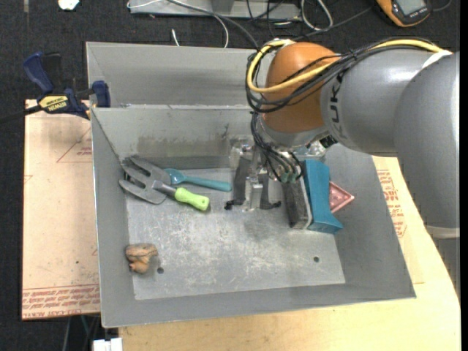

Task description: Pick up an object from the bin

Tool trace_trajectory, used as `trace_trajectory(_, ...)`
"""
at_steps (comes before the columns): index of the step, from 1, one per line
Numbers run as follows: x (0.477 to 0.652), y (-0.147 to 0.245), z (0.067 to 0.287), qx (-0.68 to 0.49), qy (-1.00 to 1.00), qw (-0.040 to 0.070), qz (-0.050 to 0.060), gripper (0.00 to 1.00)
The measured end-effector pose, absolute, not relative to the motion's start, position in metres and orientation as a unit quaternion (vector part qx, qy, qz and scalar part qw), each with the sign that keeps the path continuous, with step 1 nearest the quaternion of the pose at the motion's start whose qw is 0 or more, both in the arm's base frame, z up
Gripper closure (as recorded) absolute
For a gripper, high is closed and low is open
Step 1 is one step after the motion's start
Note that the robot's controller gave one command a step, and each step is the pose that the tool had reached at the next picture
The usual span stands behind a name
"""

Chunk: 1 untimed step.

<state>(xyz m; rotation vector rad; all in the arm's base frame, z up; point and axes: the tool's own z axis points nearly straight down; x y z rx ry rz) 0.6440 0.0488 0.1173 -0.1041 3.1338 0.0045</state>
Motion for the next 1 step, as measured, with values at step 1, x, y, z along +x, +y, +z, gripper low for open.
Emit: trace_trajectory(1, 0.6543, 0.0223, 0.1135, 0.001, 1.0, 0.005, 0.003, 0.0)
